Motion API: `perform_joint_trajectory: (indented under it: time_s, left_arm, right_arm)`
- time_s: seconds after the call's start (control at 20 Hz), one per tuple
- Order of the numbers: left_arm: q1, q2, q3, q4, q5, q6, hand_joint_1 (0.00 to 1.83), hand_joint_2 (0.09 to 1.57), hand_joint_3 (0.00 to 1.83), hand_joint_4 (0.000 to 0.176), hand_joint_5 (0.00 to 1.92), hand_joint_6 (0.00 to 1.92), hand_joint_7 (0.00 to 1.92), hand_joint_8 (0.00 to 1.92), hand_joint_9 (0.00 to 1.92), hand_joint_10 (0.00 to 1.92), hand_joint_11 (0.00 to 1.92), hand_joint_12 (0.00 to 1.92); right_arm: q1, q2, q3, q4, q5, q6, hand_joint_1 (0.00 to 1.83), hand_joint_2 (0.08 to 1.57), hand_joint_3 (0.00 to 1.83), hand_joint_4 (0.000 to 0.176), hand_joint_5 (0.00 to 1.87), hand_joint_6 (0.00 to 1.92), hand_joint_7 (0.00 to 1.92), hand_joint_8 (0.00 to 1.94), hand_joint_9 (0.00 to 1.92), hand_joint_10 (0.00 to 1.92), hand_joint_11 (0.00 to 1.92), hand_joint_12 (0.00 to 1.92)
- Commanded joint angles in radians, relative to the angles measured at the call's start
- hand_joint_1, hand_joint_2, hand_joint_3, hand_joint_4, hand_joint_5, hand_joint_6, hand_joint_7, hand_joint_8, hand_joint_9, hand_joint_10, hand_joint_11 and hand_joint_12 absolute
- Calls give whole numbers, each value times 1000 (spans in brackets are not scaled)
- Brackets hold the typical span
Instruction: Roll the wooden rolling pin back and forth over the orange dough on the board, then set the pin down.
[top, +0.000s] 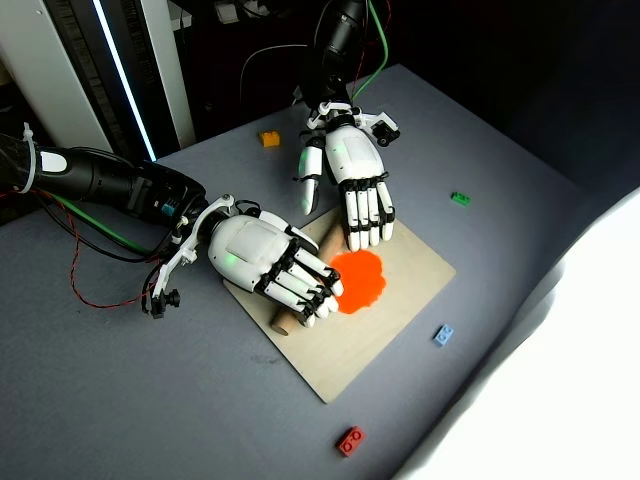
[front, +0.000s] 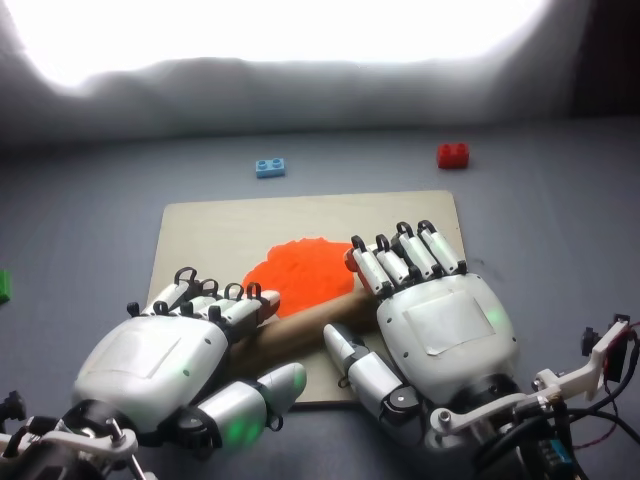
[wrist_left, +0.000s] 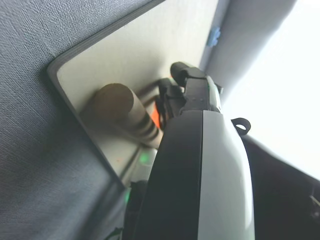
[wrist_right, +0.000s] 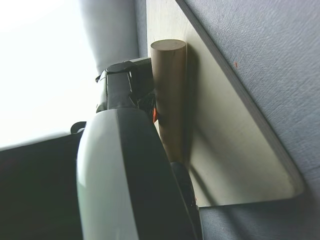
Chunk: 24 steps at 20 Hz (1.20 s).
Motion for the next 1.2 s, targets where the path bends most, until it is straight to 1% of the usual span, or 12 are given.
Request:
perform_joint_trajectory:
  time_s: [0.0, 0.25, 0.45, 1.1, 1.15]
  left_arm:
    - [-13, 2, 3, 49, -99, -3, 0, 1383, 0, 0, 310, 4, 385, 4, 321, 2, 0, 511]
    - [-25, 2, 11, 51, -99, -3, 0, 1383, 0, 0, 312, 4, 387, 4, 322, 2, 0, 509]
    - [-25, 2, 10, 52, -99, -3, 0, 1383, 0, 0, 313, 4, 388, 3, 322, 2, 0, 509]
    - [-42, 3, 15, 52, -93, -8, 0, 1383, 0, 0, 313, 3, 388, 2, 323, 1, 0, 508]
    - [-44, 4, 15, 52, -90, -8, 0, 1378, 0, 0, 333, 8, 399, 4, 341, 7, 0, 563]
  right_arm:
    - [10, 5, -3, -77, 98, -5, 0, 1392, 0, 0, 71, 863, 347, 281, 23, 949, 0, 1248]
    - [8, 5, -4, -74, 101, -8, 0, 1392, 0, 0, 70, 863, 345, 285, 23, 950, 0, 1244]
    - [6, 5, -11, -34, 102, -28, 0, 1392, 0, 0, 70, 863, 344, 288, 23, 950, 0, 1242]
    - [5, 4, -21, -33, 126, -59, 0, 1392, 0, 0, 70, 862, 339, 298, 22, 951, 0, 1238]
    - [5, 4, -21, -32, 127, -61, 0, 1393, 0, 0, 59, 860, 313, 298, 4, 917, 0, 1139]
